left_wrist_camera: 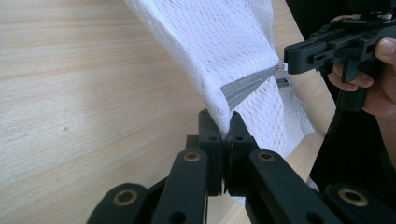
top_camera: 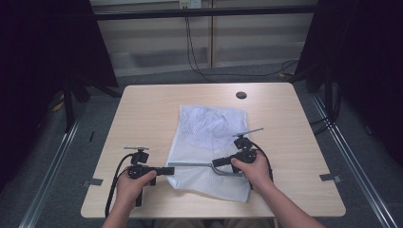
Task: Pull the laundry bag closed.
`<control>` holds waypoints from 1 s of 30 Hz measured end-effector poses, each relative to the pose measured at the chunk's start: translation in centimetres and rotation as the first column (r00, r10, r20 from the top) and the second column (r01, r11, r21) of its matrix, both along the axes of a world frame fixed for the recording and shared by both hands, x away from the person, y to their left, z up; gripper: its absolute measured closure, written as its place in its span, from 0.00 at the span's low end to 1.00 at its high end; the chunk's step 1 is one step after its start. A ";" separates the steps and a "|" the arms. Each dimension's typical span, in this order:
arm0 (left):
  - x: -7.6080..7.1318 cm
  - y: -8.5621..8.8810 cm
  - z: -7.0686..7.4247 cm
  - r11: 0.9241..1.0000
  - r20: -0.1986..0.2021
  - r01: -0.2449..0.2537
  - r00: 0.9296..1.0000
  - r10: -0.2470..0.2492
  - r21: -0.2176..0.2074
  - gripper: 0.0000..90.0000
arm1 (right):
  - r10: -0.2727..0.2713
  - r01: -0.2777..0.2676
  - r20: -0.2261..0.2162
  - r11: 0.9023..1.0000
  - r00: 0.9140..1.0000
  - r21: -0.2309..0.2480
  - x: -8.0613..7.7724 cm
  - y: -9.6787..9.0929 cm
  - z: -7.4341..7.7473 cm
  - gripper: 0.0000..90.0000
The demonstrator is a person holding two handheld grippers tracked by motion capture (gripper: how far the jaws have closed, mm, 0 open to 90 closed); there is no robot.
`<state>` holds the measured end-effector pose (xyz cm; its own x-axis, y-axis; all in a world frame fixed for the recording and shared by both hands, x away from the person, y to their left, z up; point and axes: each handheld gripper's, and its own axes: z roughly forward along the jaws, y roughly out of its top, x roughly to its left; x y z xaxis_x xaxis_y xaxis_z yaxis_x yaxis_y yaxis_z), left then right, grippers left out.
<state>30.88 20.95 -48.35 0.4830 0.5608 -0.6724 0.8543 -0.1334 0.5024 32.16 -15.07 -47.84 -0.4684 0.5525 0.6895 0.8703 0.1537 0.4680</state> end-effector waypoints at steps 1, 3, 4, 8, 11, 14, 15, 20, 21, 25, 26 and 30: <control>0.0 -0.1 0.0 1.000 -0.004 -0.006 1.000 0.006 -0.004 0.98 | 0.000 0.000 0.000 1.000 1.000 -0.003 0.0 -0.1 0.0 0.97; -0.1 0.0 0.0 1.000 -0.002 0.000 1.000 0.000 -0.001 0.98 | 0.001 -0.001 0.000 1.000 1.000 -0.005 -0.1 0.0 0.0 0.97; -0.1 0.0 0.1 1.000 -0.006 -0.006 1.000 0.006 -0.002 0.98 | 0.001 -0.001 0.000 1.000 1.000 -0.005 0.0 0.0 0.0 0.97; 0.0 0.0 0.1 1.000 -0.004 -0.004 1.000 0.004 0.002 0.98 | 0.003 -0.003 -0.003 1.000 1.000 0.000 -0.1 -0.1 0.0 0.97; 0.0 0.0 0.0 1.000 0.000 0.001 1.000 -0.001 0.003 0.98 | 0.005 -0.005 -0.004 1.000 1.000 0.000 -0.1 -0.1 0.0 0.97; 0.0 0.1 0.0 1.000 -0.001 0.001 1.000 -0.001 0.005 0.98 | 0.005 -0.005 -0.007 1.000 1.000 0.001 -0.1 -0.1 0.0 0.97; 0.0 0.0 0.0 1.000 -0.007 -0.005 1.000 0.005 0.000 0.98 | 0.003 -0.003 -0.005 1.000 1.000 -0.001 -0.1 -0.1 0.0 0.97; 0.0 0.1 0.0 1.000 -0.005 -0.002 1.000 0.002 0.004 0.98 | 0.004 -0.004 -0.003 1.000 1.000 -0.001 -0.1 -0.2 0.0 0.97; 0.0 0.1 0.0 1.000 -0.002 0.003 1.000 -0.003 0.007 0.98 | 0.003 -0.003 -0.002 1.000 1.000 0.000 -0.2 -0.3 0.0 0.97; 0.0 0.1 -0.1 1.000 0.001 0.013 1.000 -0.013 0.015 0.98 | 0.004 -0.004 -0.005 1.000 1.000 -0.003 -0.2 -0.3 0.0 0.97; 0.1 0.1 -0.1 1.000 0.000 0.014 1.000 -0.014 0.015 0.98 | 0.004 -0.004 -0.005 1.000 1.000 -0.003 -0.2 -0.3 0.0 0.97; 0.1 0.0 0.0 1.000 -0.002 0.007 1.000 -0.007 0.006 0.98 | 0.002 -0.002 -0.004 1.000 1.000 -0.004 -0.3 -0.4 0.0 0.97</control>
